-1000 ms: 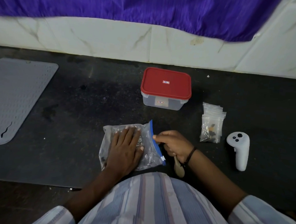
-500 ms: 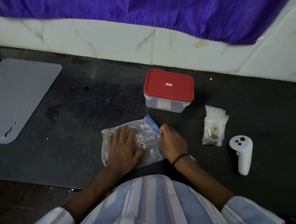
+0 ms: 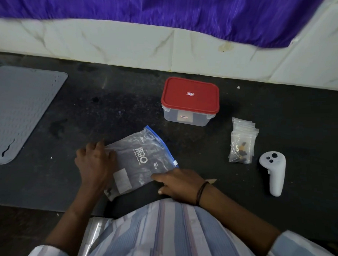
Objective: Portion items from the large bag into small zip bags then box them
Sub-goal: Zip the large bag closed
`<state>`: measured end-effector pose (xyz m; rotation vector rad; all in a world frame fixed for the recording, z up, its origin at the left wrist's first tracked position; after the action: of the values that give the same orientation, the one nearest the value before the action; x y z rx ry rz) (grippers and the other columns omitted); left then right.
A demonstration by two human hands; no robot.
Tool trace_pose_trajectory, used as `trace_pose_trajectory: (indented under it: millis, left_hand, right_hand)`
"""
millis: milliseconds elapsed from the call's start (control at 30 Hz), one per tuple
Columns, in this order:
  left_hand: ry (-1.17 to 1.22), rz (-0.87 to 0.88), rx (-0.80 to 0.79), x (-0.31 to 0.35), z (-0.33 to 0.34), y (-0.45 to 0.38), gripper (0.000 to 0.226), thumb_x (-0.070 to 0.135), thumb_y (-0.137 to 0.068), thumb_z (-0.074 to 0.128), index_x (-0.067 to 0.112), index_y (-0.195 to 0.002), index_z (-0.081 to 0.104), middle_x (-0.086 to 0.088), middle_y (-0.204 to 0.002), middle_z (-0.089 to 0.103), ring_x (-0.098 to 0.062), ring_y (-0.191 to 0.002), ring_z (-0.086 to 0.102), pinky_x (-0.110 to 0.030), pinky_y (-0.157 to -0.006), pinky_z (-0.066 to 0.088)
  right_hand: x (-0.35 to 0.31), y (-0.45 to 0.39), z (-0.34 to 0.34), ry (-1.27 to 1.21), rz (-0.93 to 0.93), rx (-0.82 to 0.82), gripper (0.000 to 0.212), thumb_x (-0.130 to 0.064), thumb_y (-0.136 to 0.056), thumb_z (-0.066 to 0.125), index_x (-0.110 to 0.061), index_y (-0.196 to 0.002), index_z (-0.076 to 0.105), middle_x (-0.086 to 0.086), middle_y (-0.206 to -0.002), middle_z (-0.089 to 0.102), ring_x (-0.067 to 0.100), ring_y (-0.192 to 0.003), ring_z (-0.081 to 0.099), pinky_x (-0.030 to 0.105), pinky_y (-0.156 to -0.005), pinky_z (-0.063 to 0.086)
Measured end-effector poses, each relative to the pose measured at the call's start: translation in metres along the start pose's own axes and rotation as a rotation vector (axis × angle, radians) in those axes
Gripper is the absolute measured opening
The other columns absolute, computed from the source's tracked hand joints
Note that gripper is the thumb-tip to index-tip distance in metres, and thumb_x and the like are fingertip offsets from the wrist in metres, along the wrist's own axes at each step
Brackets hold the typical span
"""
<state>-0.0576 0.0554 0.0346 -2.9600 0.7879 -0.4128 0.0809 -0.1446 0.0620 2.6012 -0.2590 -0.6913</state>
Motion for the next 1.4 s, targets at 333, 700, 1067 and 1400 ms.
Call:
trace_pose_trajectory:
  millis: [333,700,1067,1400]
  left_hand:
    - [0.483,-0.247,-0.300,0.028,0.007,0.017,0.025,0.033,-0.097,0.055,0.010,-0.090,0.050,-0.003,-0.077,0.058,-0.024,-0.073,0.056,-0.035,-0.069,0.040]
    - [0.994,-0.481,-0.529,0.018,0.026,0.030,0.009,0.001,-0.096,0.056,0.009,-0.095,0.058,-0.017,-0.088,0.061,-0.020,-0.064,0.058,-0.025,-0.046,0.053]
    - [0.341,0.636,-0.045,0.095,0.010,0.011,0.037,0.015,-0.084,0.043,0.000,-0.108,0.068,-0.019,-0.110,0.067,-0.035,-0.100,0.063,-0.039,-0.093,0.044]
    - [-0.117,0.535,-0.308,0.085,0.057,-0.005,0.090,0.083,-0.082,0.030,0.033,-0.156,0.019,-0.008,-0.162,0.023,-0.033,-0.148,0.021,-0.064,-0.114,0.004]
  right_hand:
    - [0.004,0.009,-0.017,0.141,0.221,0.373,0.044,-0.057,-0.095,0.040,-0.023,-0.122,0.050,0.007,-0.120,0.053,0.033,-0.094,0.063,0.039,-0.073,0.050]
    - [0.019,0.004,0.006,0.140,0.219,0.128,0.065,-0.058,-0.085,0.056,-0.033,-0.140,0.031,0.004,-0.154,0.012,0.037,-0.103,0.061,0.040,-0.087,0.047]
    - [0.016,0.006,0.010,0.150,0.146,0.075,0.066,-0.062,-0.083,0.057,-0.046,-0.139,0.026,0.005,-0.157,0.002,0.039,-0.101,0.062,0.041,-0.087,0.049]
    - [0.021,0.009,0.006,0.060,0.137,0.021,0.069,-0.064,-0.083,0.056,-0.041,-0.141,0.025,0.006,-0.157,0.013,0.035,-0.119,0.054,0.043,-0.096,0.047]
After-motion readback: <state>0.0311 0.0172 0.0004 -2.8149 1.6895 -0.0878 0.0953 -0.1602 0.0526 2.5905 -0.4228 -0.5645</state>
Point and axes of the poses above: each hand's wrist, its own y-axis away from the middle knuckle, its own z-axis out of the palm, x = y × z, the point moved 4 cm from there along -y, towards the middle knuckle
